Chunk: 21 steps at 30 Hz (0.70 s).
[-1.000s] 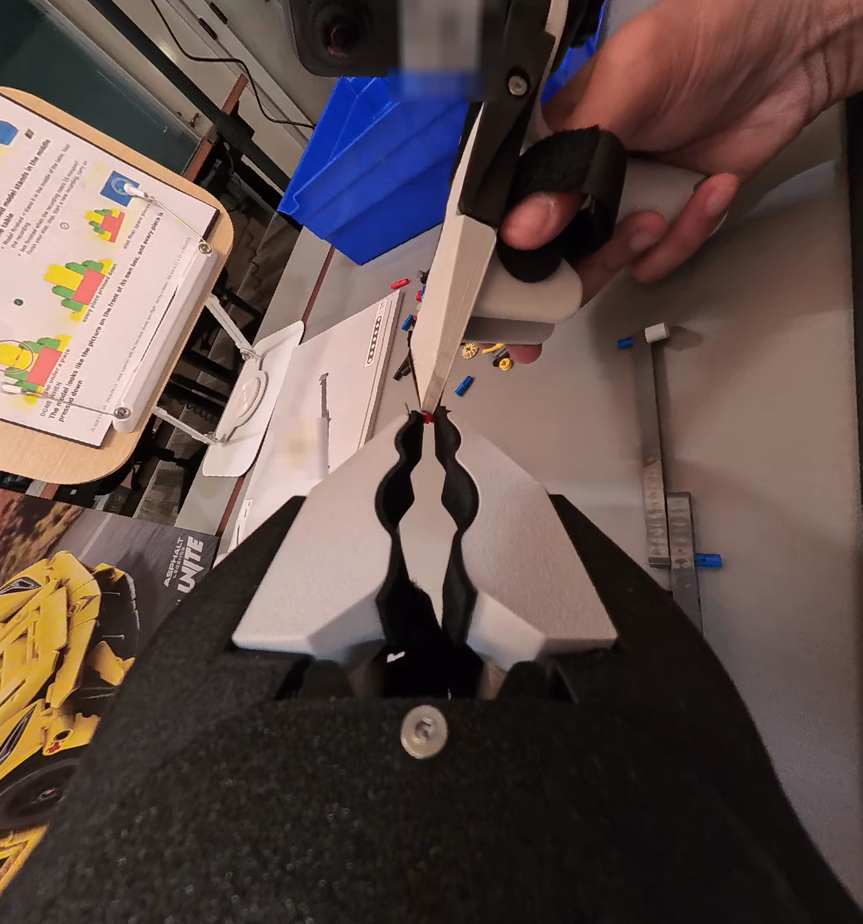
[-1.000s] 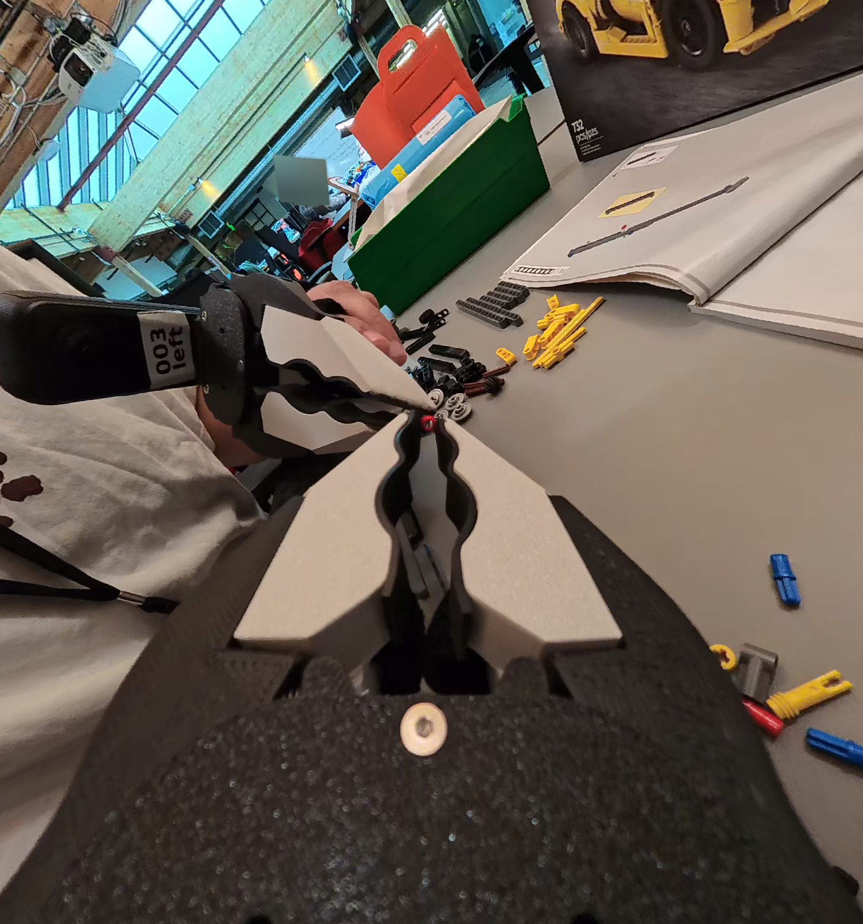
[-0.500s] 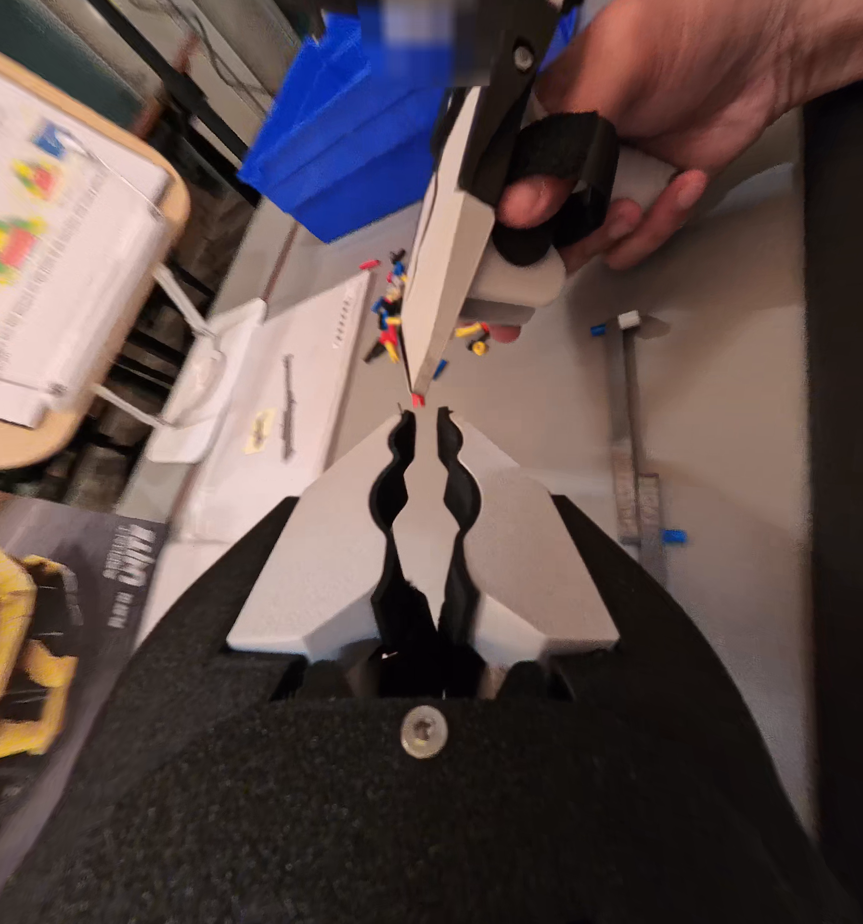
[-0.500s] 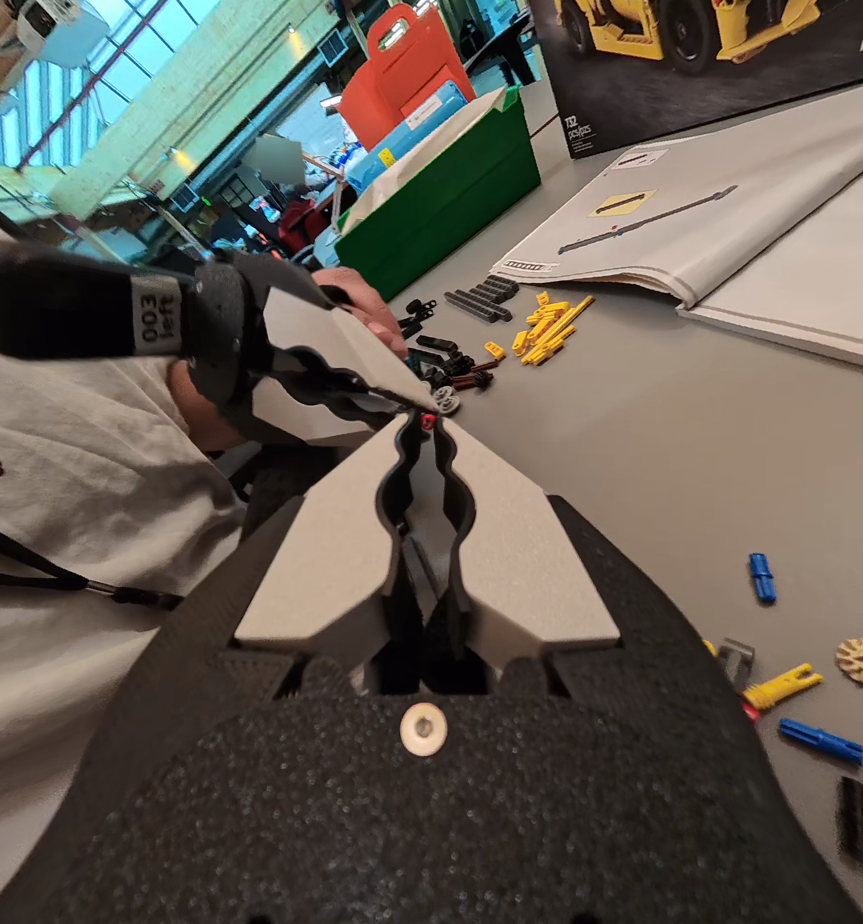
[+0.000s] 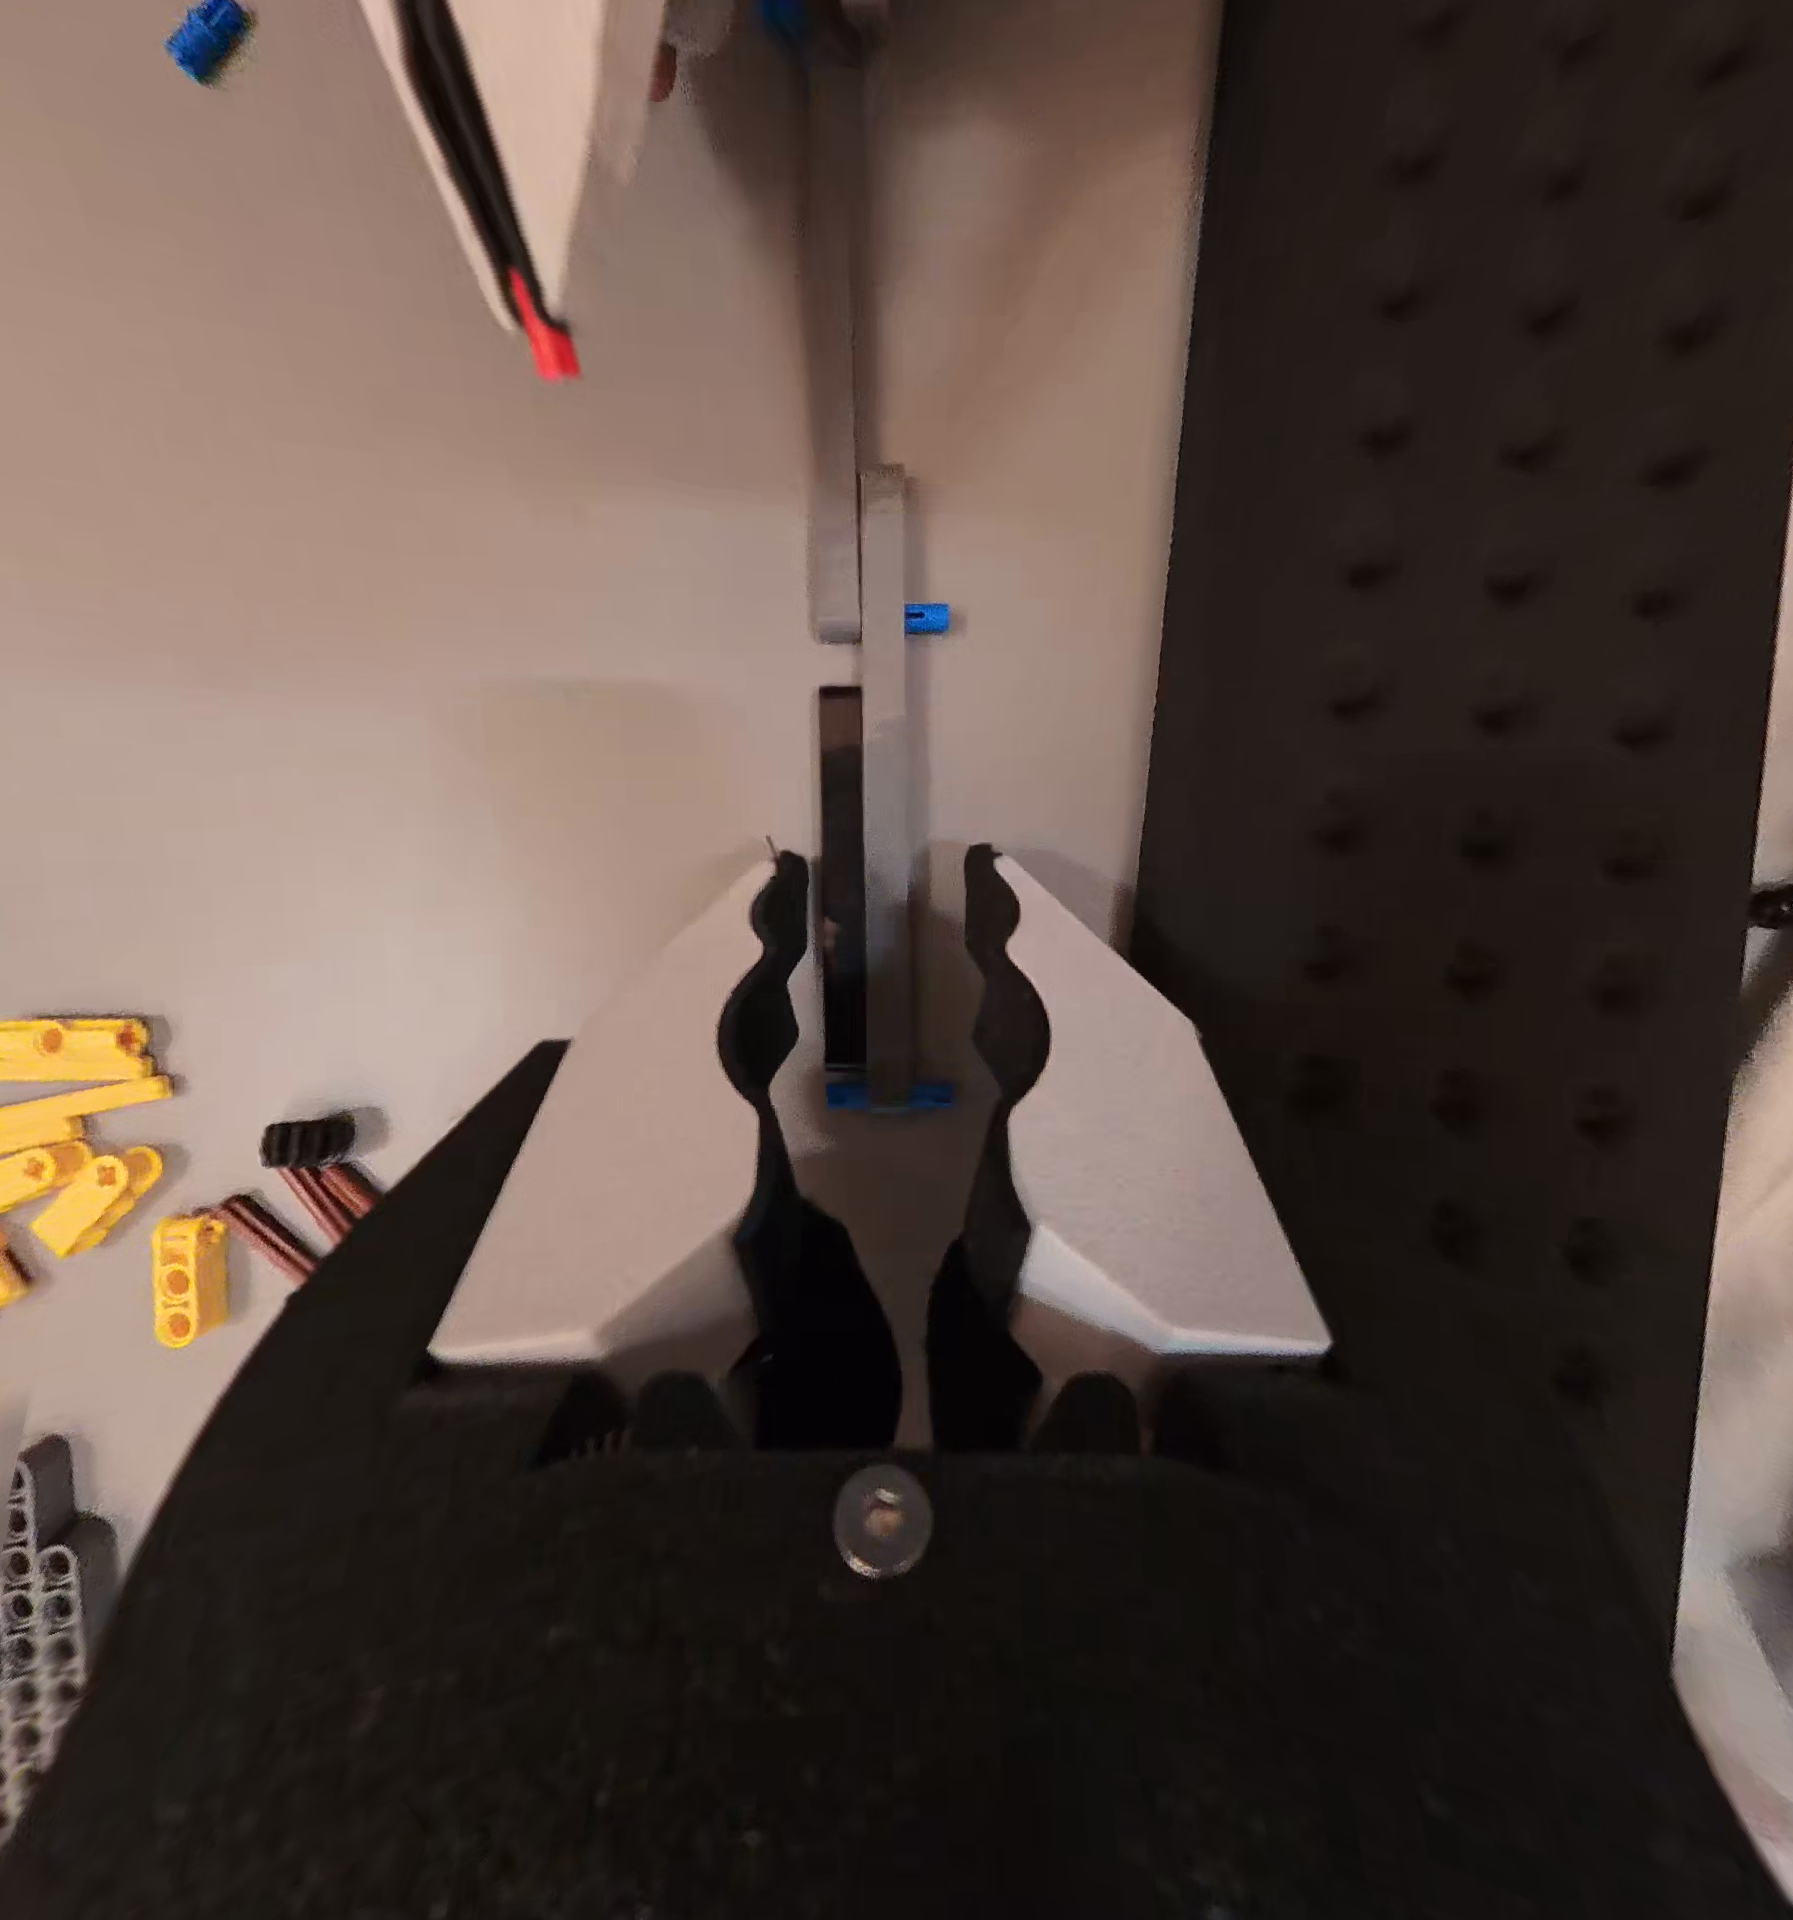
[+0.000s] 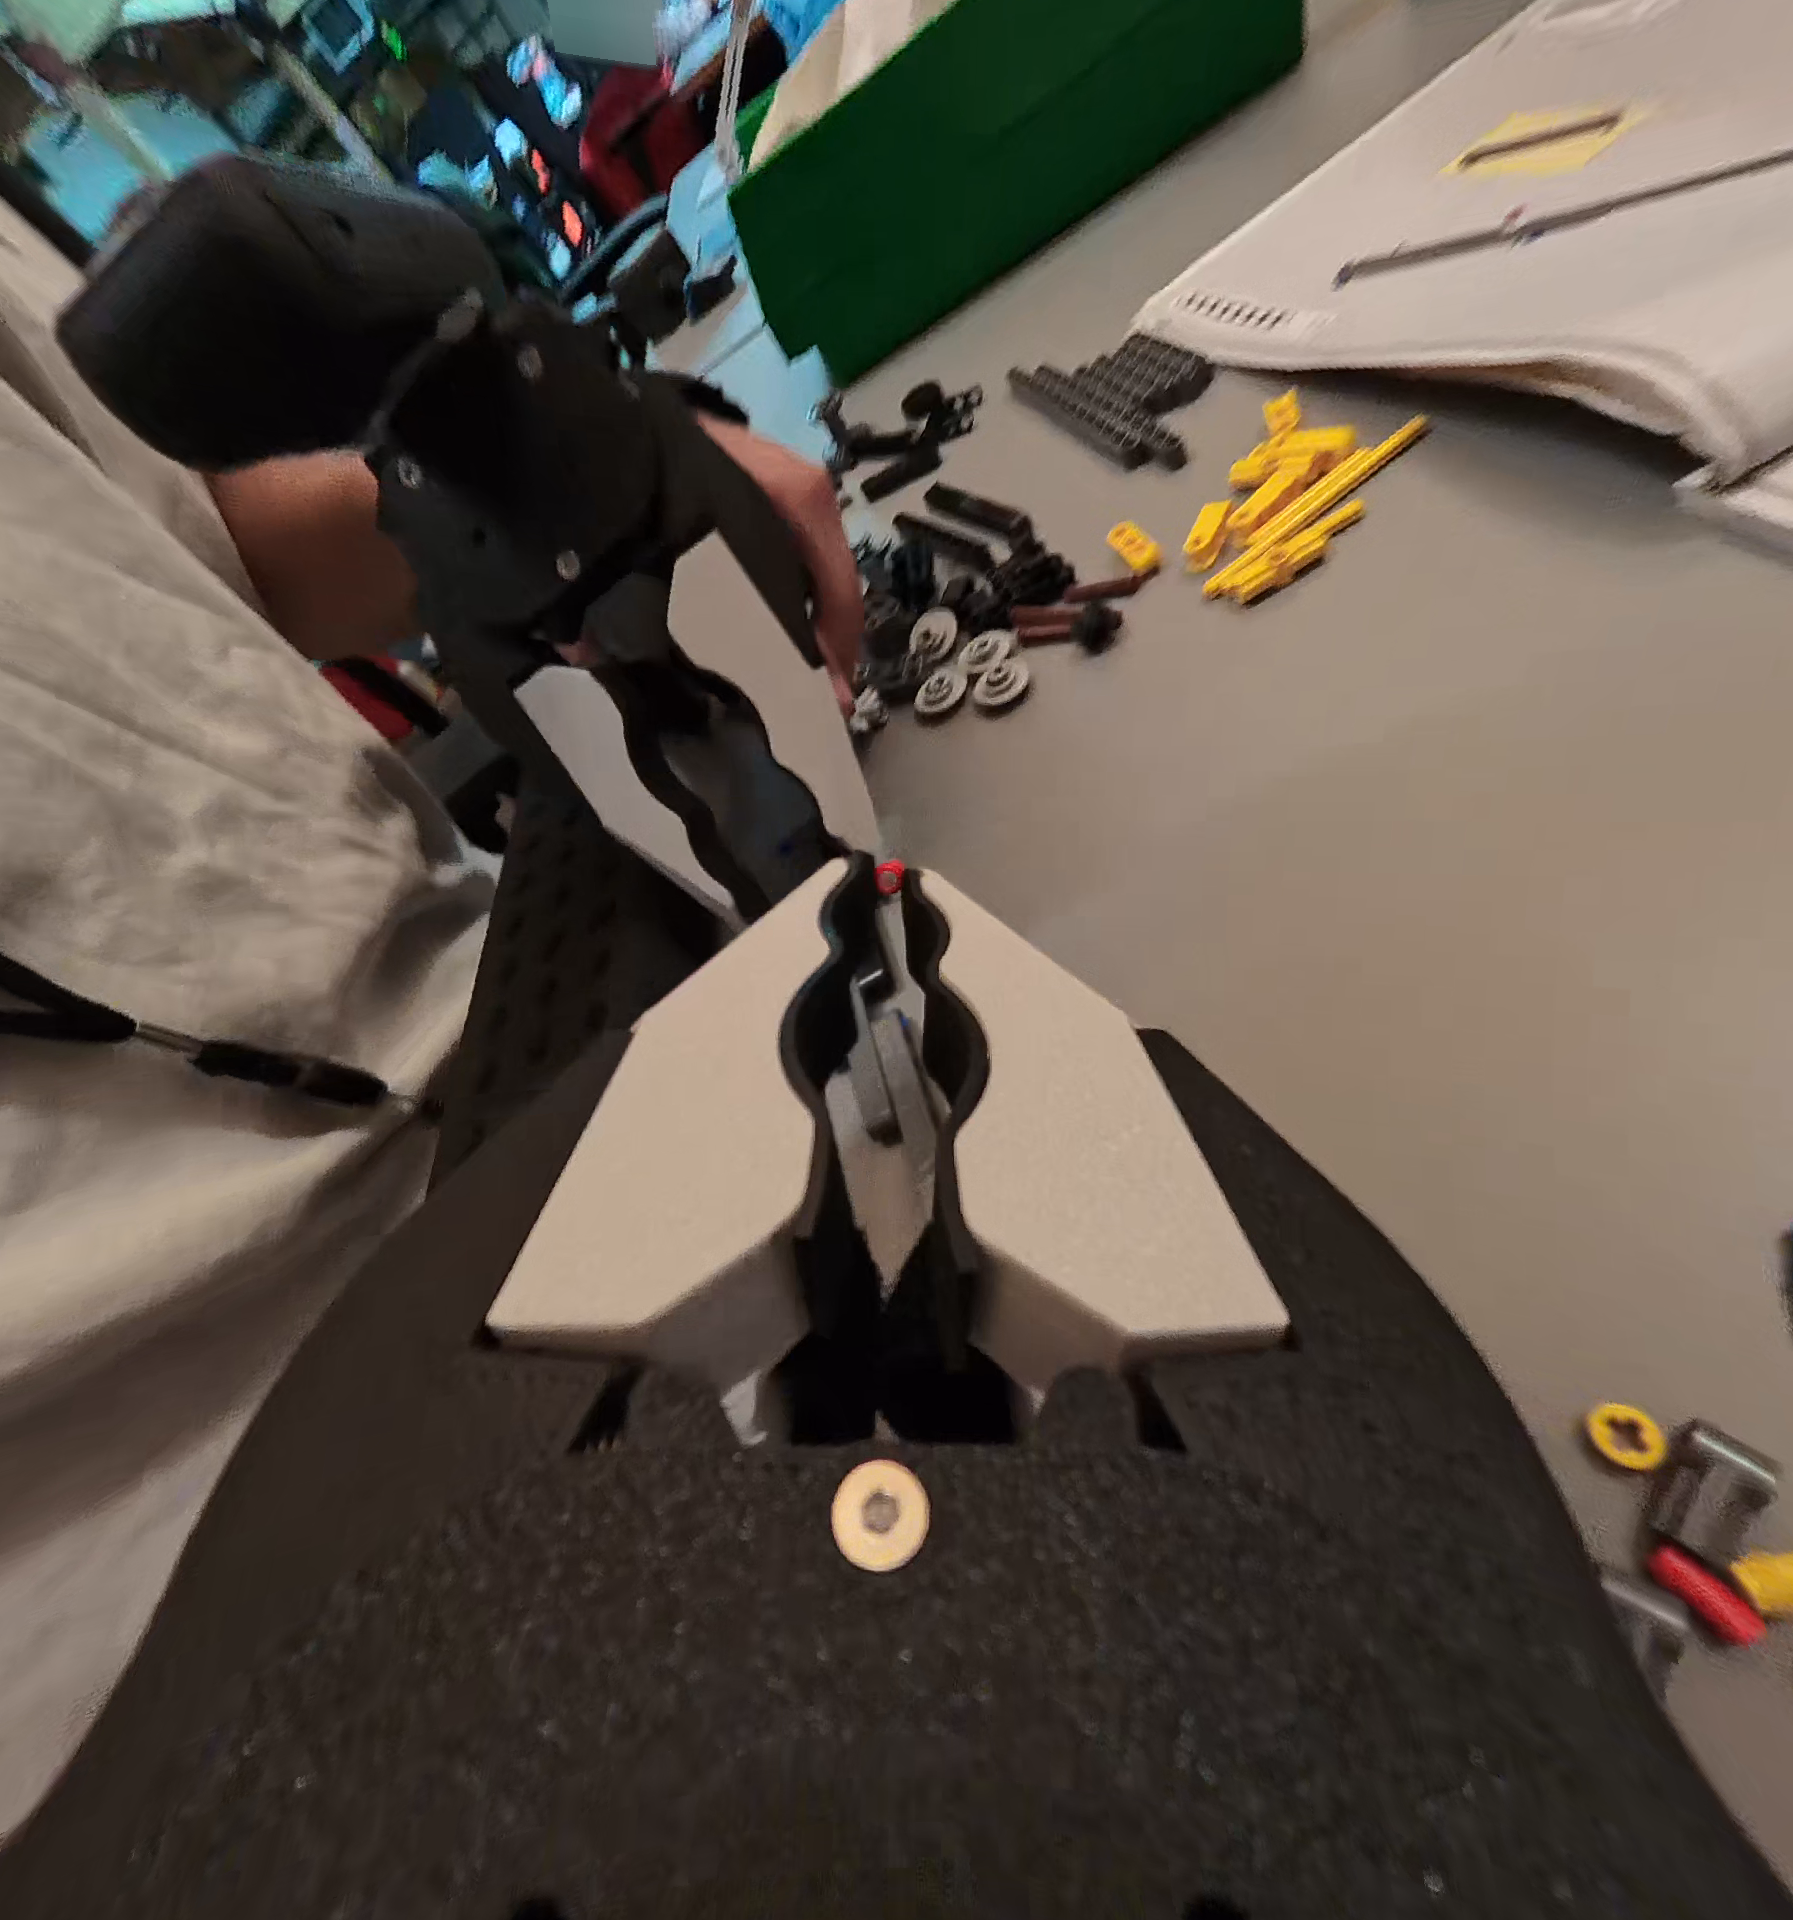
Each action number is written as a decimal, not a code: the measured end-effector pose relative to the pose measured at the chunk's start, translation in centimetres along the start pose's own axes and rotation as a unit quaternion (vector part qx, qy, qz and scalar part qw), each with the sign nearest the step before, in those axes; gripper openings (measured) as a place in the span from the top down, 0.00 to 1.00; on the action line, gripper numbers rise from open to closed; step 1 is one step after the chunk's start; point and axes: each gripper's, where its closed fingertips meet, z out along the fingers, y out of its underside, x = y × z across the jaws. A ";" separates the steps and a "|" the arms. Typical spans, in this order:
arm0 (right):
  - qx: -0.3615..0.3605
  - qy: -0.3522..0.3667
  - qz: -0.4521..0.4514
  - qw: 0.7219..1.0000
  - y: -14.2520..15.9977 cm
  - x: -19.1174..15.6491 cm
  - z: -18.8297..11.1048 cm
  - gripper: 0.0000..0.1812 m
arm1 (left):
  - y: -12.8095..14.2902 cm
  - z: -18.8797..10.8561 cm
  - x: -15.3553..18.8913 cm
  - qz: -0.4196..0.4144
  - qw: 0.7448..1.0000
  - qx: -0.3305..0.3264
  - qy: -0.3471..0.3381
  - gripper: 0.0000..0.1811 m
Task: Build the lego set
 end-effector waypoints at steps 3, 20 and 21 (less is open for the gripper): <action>-0.065 0.004 -0.028 0.997 1.4 -0.2 0.5 0.98 | -0.1 0.1 0.1 0.010 1.000 -0.016 -0.002 0.86; -0.288 0.075 -0.234 0.925 1.9 -0.2 1.4 0.97 | -1.7 -2.5 -3.8 0.333 0.873 -0.033 -0.355 0.92; -0.299 0.077 -0.238 0.921 2.0 -0.2 1.4 0.98 | -1.9 -2.8 -3.9 0.341 0.866 -0.031 -0.364 0.92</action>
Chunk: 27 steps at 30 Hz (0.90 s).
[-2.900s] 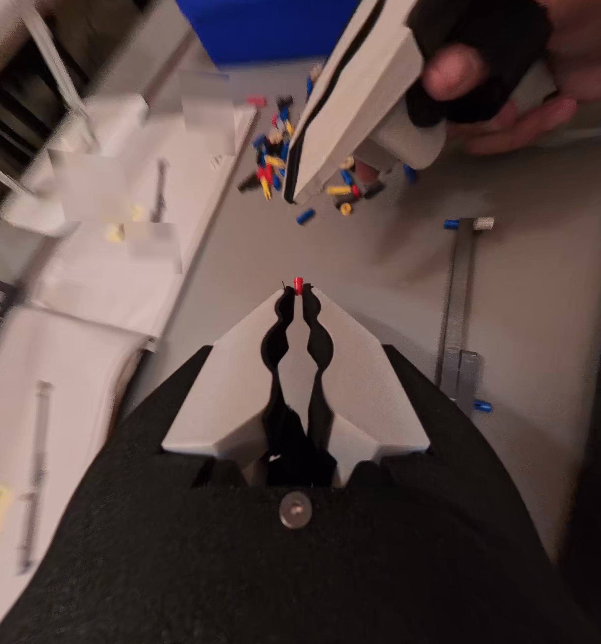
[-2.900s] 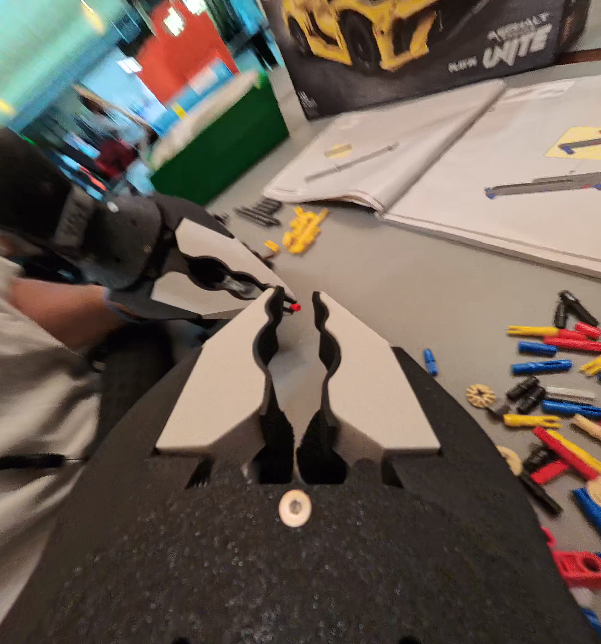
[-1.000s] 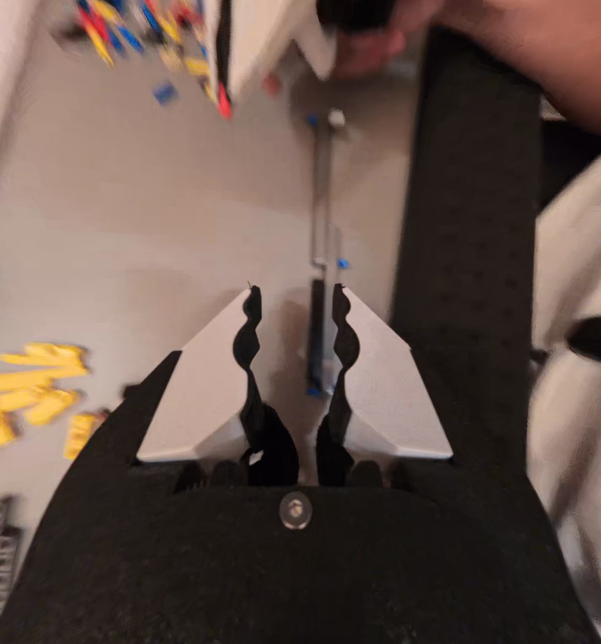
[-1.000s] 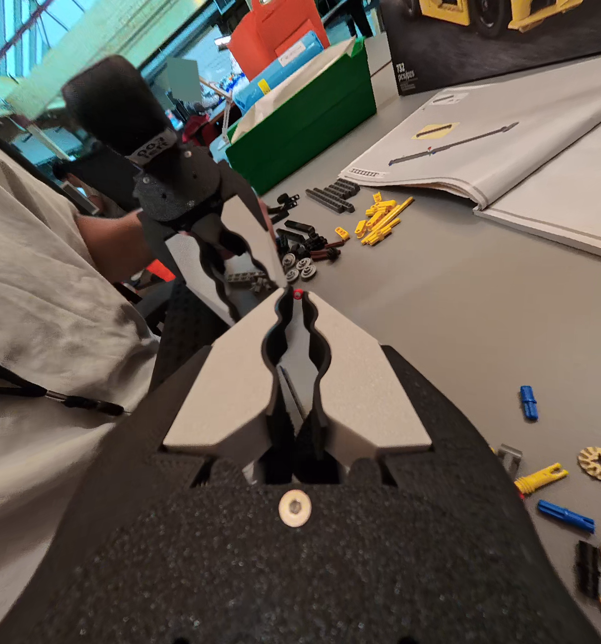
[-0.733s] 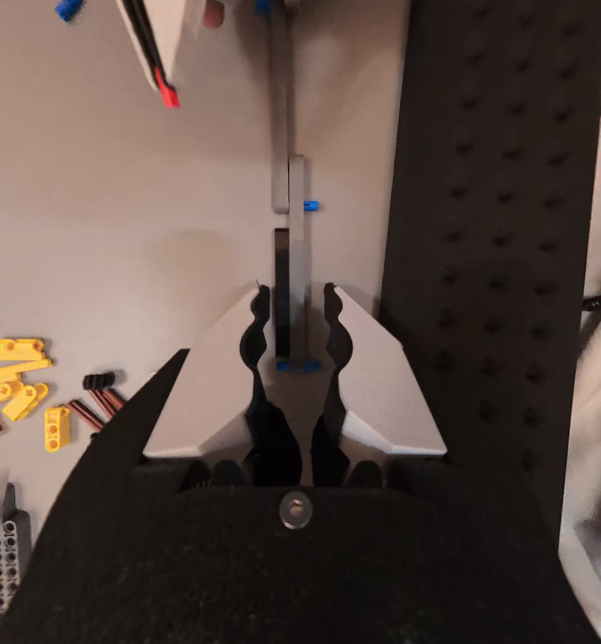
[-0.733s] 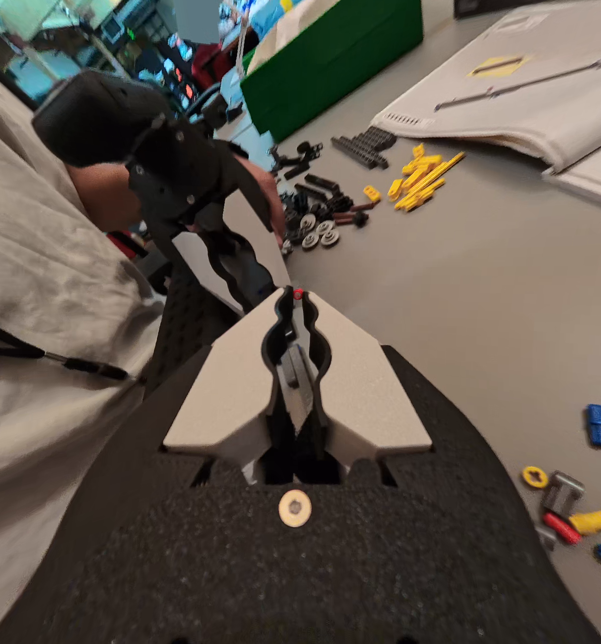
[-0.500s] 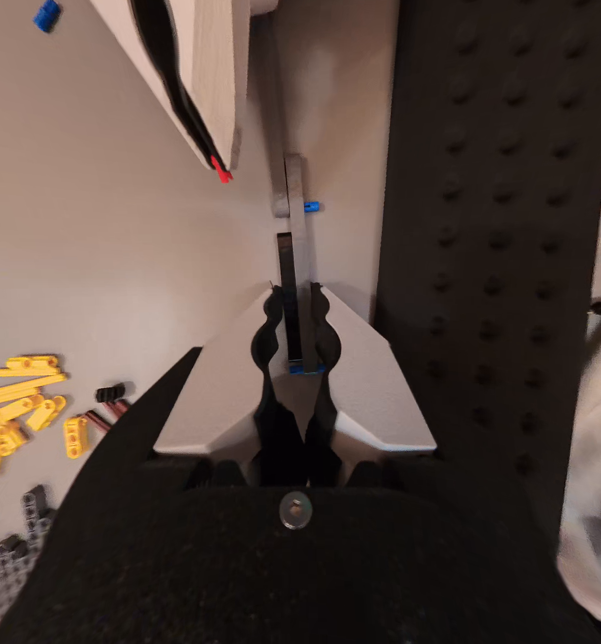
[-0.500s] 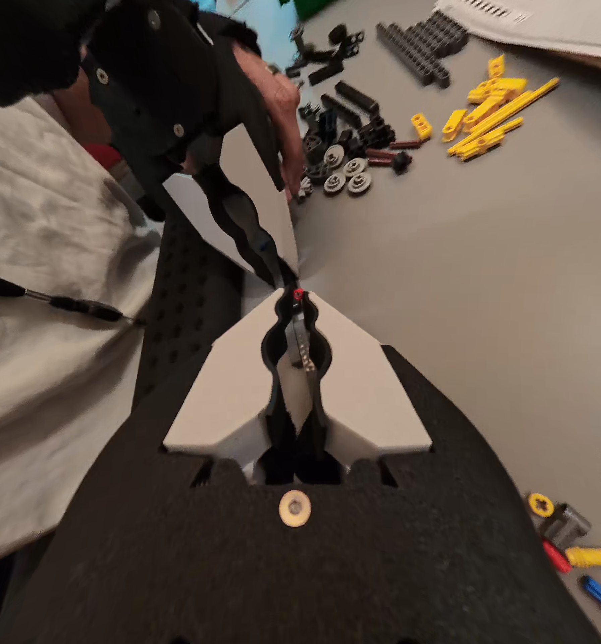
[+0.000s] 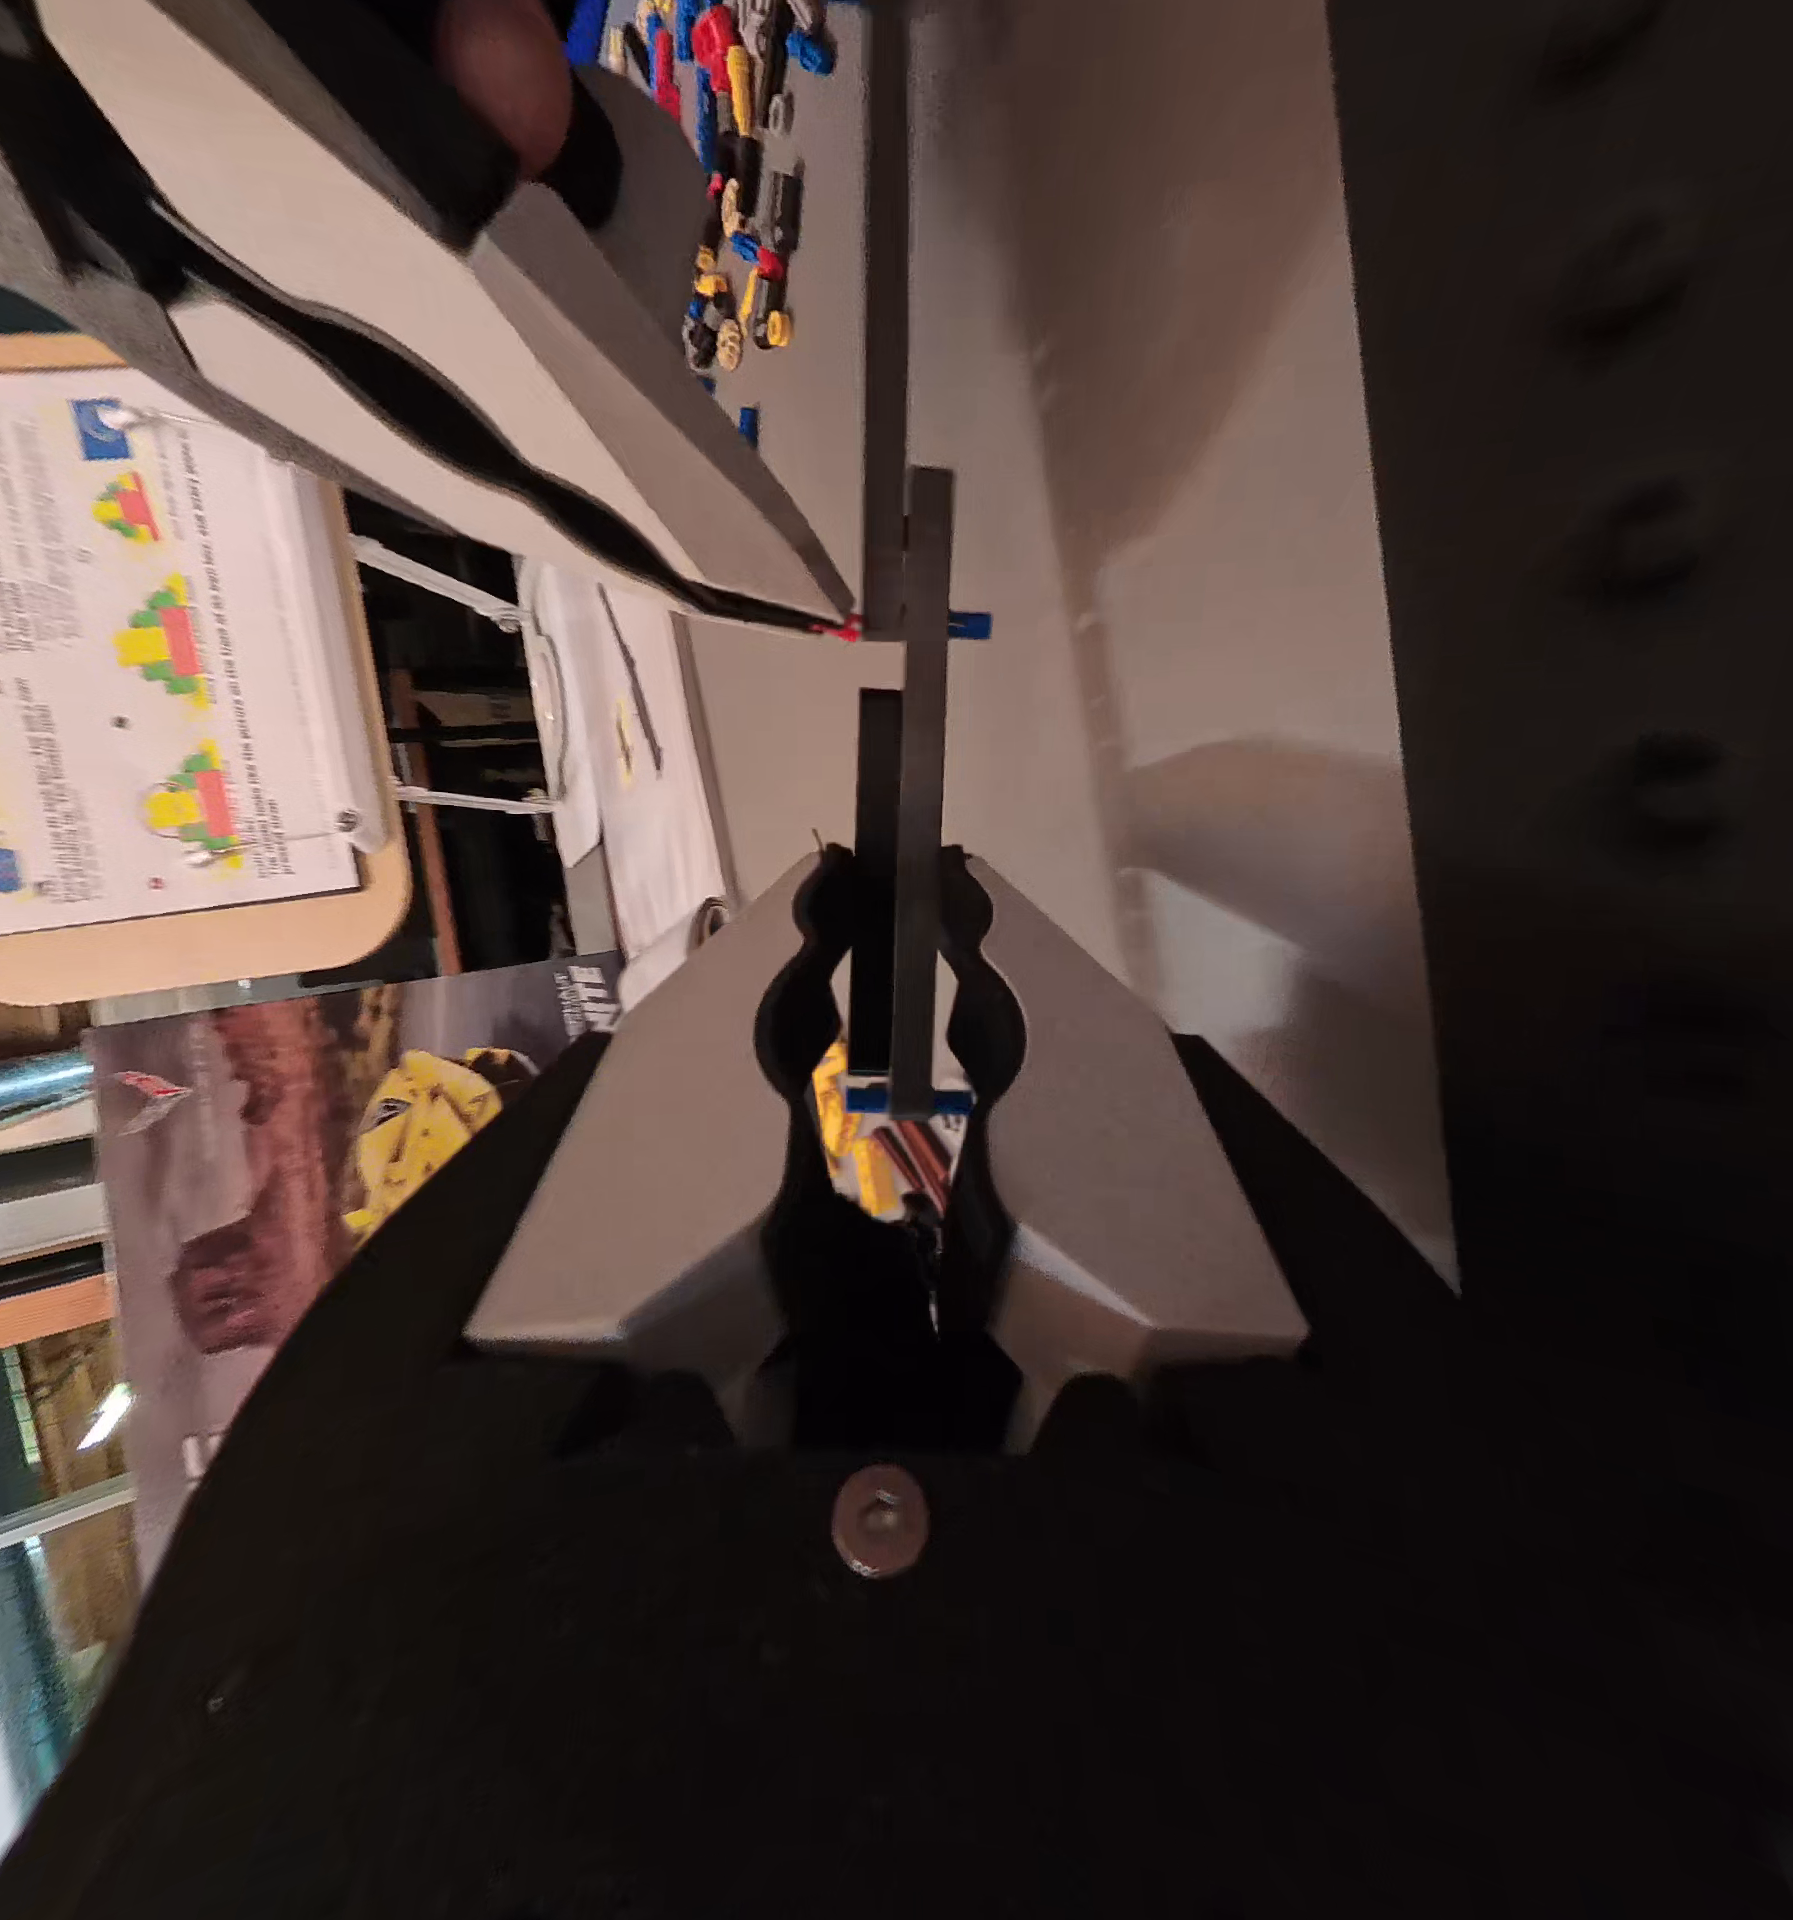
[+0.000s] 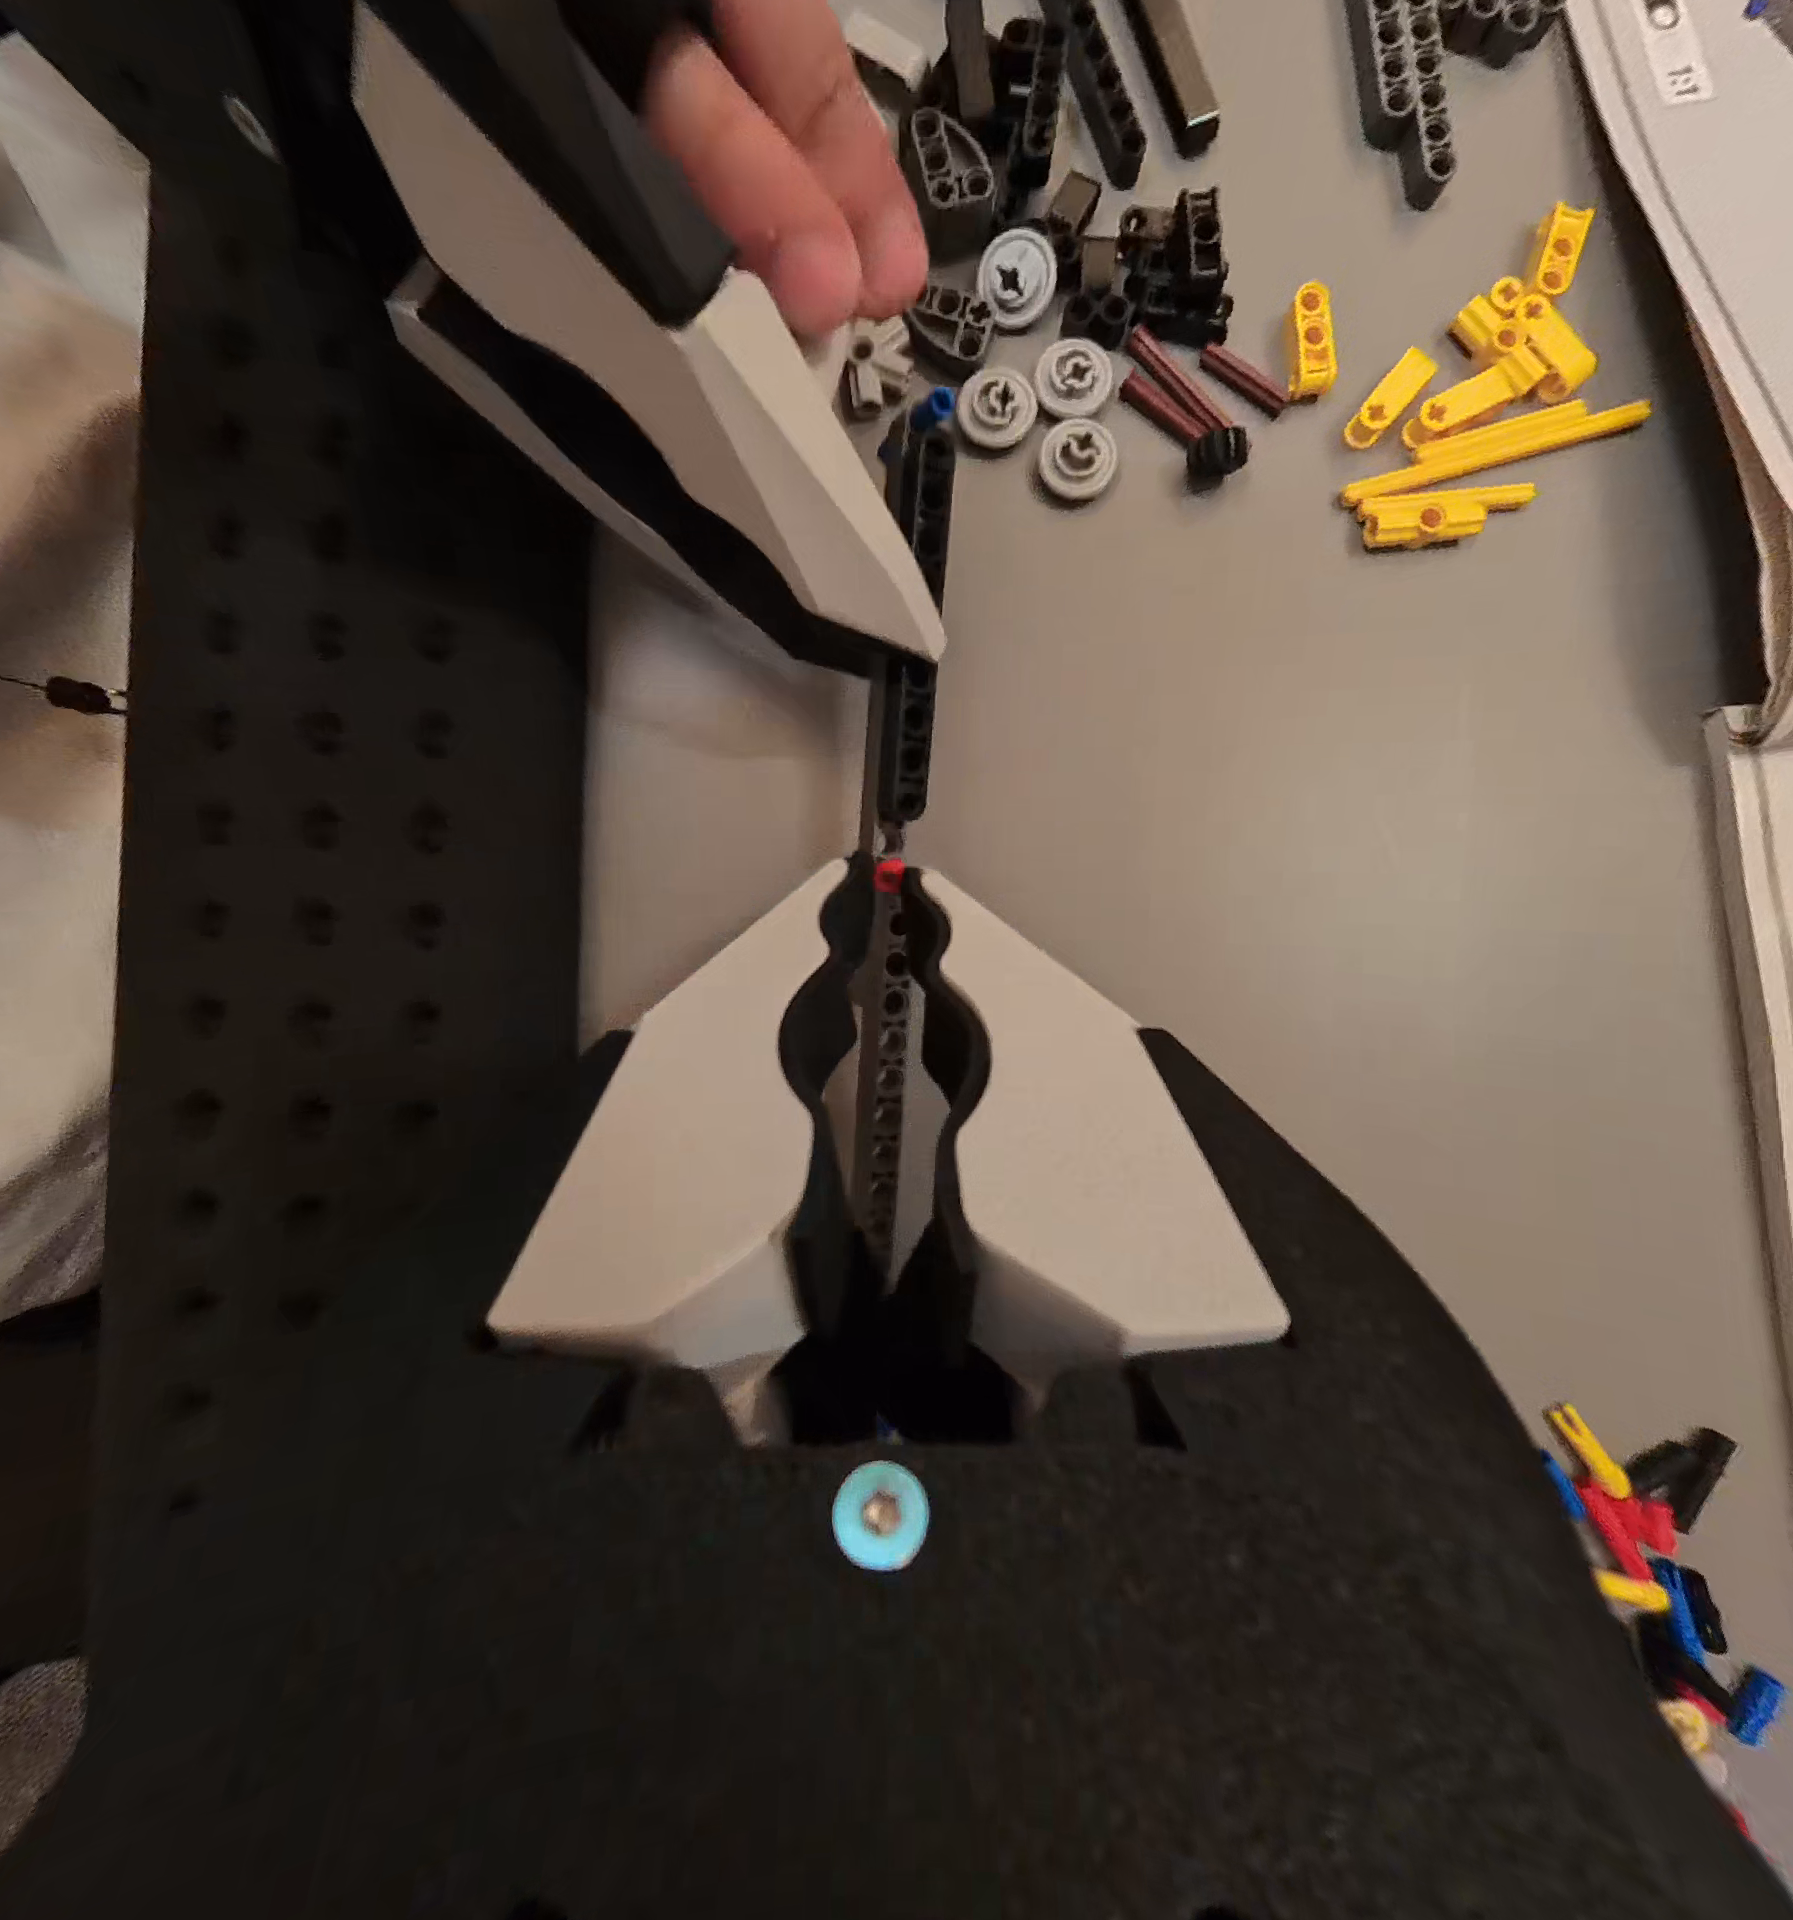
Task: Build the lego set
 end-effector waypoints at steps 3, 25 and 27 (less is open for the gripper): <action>0.005 -0.014 0.002 1.000 -0.7 -0.3 0.2 0.97 | 0.1 -0.4 -0.4 0.018 1.000 0.003 -0.021 0.92; -0.082 -0.074 0.032 0.993 -0.2 -0.3 1.1 0.97 | 0.3 -0.3 -0.6 0.061 0.992 0.000 -0.114 0.92; -0.057 -0.081 0.049 0.994 -0.2 -0.3 1.1 0.97 | 0.4 -0.3 -0.8 0.055 0.991 0.001 -0.120 0.92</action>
